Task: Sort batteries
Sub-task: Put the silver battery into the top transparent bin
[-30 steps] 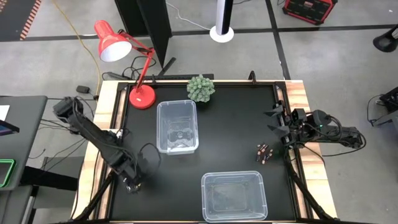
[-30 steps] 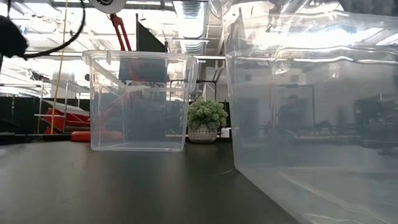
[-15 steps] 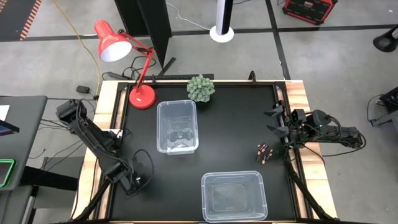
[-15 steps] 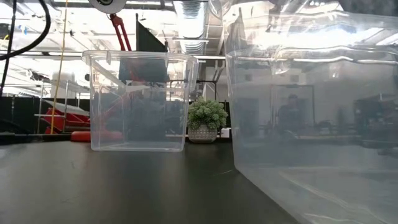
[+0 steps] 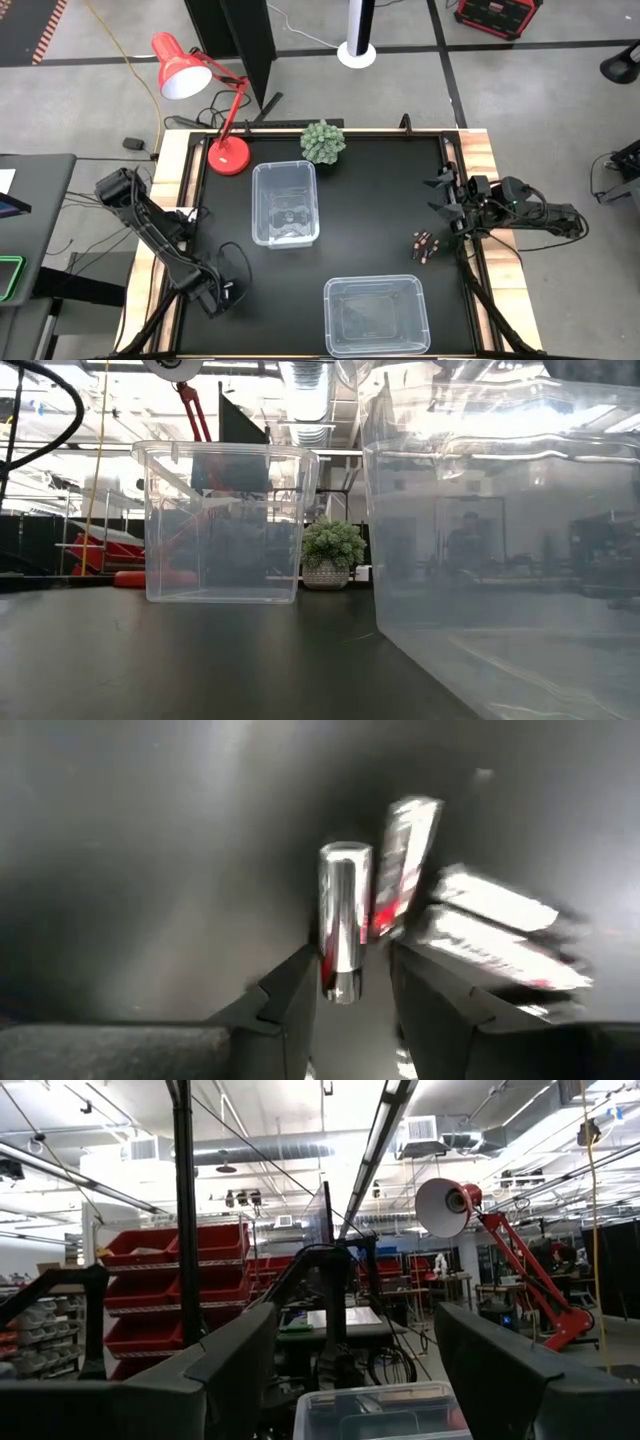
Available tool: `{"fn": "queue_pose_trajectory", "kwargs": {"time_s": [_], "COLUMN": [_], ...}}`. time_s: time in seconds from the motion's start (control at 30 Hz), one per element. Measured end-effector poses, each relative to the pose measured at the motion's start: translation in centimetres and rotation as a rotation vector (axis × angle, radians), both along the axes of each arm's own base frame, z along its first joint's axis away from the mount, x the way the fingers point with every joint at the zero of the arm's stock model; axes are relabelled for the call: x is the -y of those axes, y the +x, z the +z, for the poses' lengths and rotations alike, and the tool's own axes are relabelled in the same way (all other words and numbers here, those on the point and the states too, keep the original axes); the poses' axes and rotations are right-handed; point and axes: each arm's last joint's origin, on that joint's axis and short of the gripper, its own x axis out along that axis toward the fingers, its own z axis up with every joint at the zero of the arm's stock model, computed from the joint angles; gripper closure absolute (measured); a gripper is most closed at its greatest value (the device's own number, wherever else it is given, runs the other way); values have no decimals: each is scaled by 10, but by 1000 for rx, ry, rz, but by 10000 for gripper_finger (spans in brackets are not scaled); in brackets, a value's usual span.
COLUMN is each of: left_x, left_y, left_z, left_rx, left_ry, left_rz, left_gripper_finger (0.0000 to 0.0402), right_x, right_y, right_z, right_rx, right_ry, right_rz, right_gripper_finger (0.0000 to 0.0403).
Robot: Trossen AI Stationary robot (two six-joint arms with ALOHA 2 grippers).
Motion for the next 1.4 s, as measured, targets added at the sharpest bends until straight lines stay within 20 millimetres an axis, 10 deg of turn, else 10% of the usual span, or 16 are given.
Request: {"fn": "queue_pose_trajectory", "kwargs": {"time_s": [1.4], "left_x": [-4], "left_y": [7], "left_z": [13], "left_rx": [-75], "left_ry": [151], "left_rz": [-92], "left_gripper_finger": [365], "right_x": [0], "right_y": [0], "right_z": [0], "right_rx": [0], "right_ry": [9], "right_rz": [4], "right_gripper_finger": [111]}}
